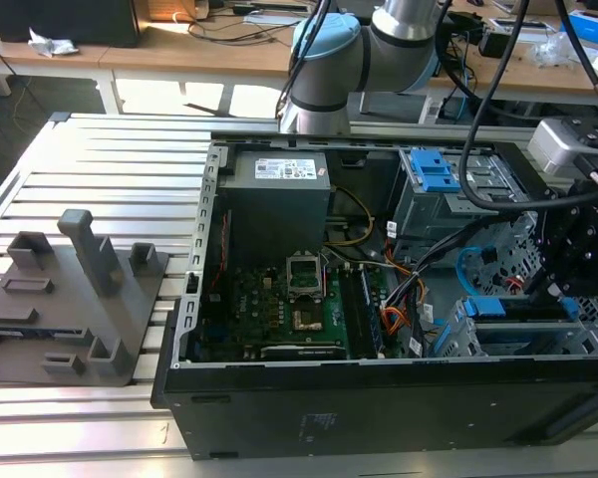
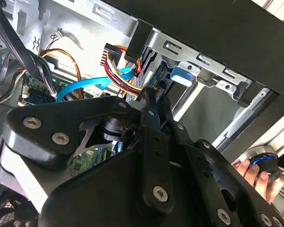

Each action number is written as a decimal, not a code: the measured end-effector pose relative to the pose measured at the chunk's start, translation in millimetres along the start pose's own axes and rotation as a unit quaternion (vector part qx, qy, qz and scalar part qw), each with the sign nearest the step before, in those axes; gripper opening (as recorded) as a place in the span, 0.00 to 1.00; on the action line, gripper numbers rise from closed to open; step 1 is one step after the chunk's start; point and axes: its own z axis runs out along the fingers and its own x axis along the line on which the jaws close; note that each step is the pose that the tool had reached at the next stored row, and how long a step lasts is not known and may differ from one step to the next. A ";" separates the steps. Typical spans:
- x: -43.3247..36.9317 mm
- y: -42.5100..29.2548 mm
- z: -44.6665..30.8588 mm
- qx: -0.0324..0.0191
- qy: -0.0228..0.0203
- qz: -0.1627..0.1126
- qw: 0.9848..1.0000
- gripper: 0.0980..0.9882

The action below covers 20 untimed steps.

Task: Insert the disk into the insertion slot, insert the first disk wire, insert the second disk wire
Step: 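Insert the first disk wire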

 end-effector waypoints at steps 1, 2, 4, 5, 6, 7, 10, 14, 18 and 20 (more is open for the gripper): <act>0.0 0.0 0.1 0.000 0.000 0.000 1.000 0.08; 0.0 0.0 0.1 0.000 0.000 0.000 1.000 0.08; 0.0 0.0 0.2 0.000 0.000 0.000 1.000 0.08; -0.1 0.0 0.6 0.000 -0.001 0.000 1.000 0.08; -0.1 0.0 1.4 0.000 -0.001 0.000 1.000 0.10; -0.1 -0.1 1.0 0.000 -0.001 0.000 1.000 0.10; 0.0 -0.1 0.1 0.000 0.000 0.000 1.000 0.17; 0.9 1.0 -21.0 0.000 0.000 0.000 1.000 0.17; 1.3 2.0 -39.2 0.000 0.001 0.000 1.000 0.17; 1.3 2.7 -51.2 0.000 0.003 0.000 1.000 0.15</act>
